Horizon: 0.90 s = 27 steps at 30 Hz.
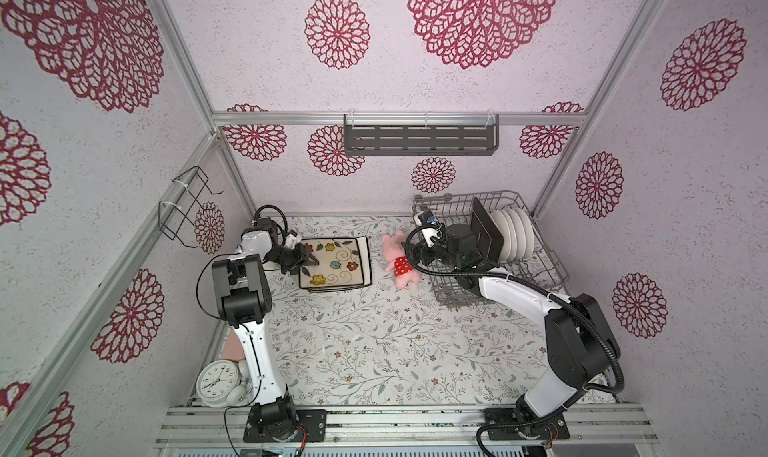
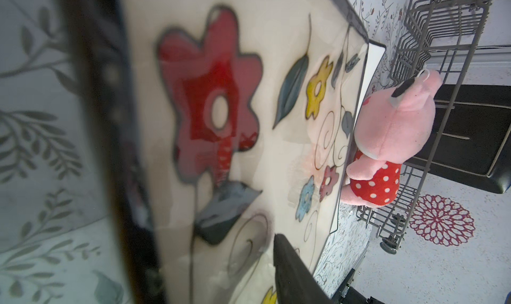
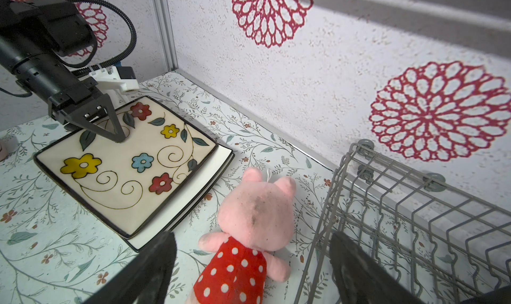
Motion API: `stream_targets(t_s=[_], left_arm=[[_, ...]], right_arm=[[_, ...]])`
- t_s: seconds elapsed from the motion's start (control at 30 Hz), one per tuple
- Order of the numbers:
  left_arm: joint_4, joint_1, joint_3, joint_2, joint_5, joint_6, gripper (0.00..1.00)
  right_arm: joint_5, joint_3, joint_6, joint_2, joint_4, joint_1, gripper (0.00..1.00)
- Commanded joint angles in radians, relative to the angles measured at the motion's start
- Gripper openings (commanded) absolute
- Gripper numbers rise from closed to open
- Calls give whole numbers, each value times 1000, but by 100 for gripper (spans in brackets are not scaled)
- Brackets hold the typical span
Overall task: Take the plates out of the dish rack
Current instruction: 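Lower the floral plate onto the white plate stack with the left gripper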
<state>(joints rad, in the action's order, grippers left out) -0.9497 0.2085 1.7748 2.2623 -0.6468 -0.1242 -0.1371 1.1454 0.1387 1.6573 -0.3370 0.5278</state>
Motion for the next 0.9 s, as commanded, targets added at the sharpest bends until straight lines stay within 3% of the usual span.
stream_targets(t_s=[0.0,0.33,0.87], left_arm=[[-8,-7,12,-6,104,15,46],[-42,-21,37,-14,184,32,47],[-52,-44,68,-15,213,34,49]], right_arm=[[-14,21,7,-14,-7,-6,90],[-16,25,-2,-8,-7,-5,91],[0,11,-3,-38,11,-6,93]])
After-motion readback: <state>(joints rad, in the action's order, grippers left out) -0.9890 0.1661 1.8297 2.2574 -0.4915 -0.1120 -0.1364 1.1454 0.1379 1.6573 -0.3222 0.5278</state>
